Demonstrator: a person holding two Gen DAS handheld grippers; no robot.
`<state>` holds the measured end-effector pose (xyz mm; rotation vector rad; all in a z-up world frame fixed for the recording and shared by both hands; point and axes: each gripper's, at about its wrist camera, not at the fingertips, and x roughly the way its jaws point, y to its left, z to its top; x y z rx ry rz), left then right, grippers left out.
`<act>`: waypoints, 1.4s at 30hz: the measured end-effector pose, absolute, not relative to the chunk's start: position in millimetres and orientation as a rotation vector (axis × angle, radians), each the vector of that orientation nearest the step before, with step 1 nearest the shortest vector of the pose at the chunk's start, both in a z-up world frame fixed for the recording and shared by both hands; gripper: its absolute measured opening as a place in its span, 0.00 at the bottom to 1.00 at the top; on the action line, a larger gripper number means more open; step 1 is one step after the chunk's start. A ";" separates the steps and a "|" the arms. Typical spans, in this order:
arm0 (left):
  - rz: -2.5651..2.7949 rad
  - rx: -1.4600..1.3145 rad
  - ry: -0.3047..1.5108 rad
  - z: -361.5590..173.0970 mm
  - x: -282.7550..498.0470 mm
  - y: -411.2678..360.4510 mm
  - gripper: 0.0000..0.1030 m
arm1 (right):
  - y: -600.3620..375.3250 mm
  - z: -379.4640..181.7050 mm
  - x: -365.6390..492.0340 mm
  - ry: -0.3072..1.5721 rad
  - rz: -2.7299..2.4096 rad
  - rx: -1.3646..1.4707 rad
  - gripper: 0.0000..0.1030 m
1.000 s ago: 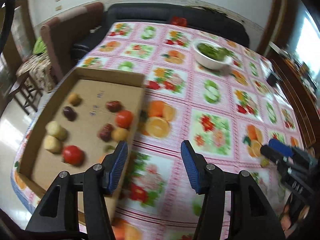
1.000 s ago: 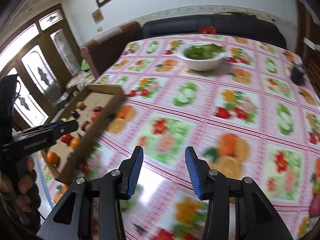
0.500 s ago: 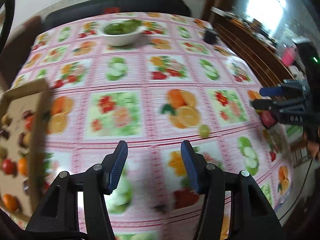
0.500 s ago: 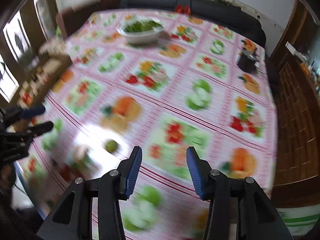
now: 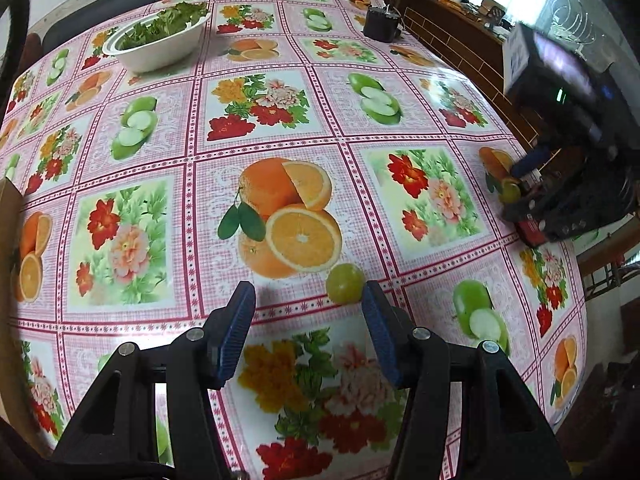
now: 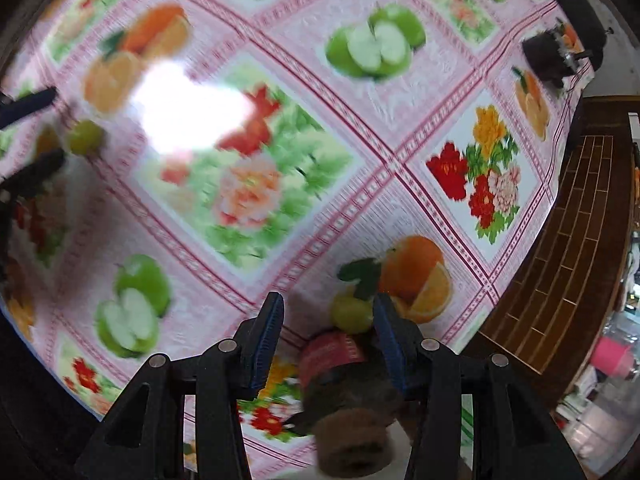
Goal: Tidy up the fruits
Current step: 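Grasp a green grape with the left tool while the right tool grasps another, then carry both green grapes in both tools over the box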
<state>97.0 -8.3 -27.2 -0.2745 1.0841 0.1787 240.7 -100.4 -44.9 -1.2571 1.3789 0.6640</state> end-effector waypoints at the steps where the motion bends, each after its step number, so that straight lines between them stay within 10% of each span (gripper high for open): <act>1: 0.175 -0.281 1.086 -28.0 98.8 -8.1 0.52 | -103.5 -51.7 243.5 1.403 0.644 -1.287 0.47; 8: 0.163 -0.275 1.093 -36.9 110.7 -12.7 0.51 | -116.1 -63.0 253.8 1.430 0.576 -1.366 0.30; 12: 0.093 -0.277 1.080 -36.2 109.9 -17.8 0.17 | -109.8 -56.0 246.3 1.379 0.600 -1.388 0.23; 42: 0.448 -0.413 0.943 -12.7 -55.0 95.8 0.17 | -46.5 16.1 46.4 0.963 1.140 -0.447 0.23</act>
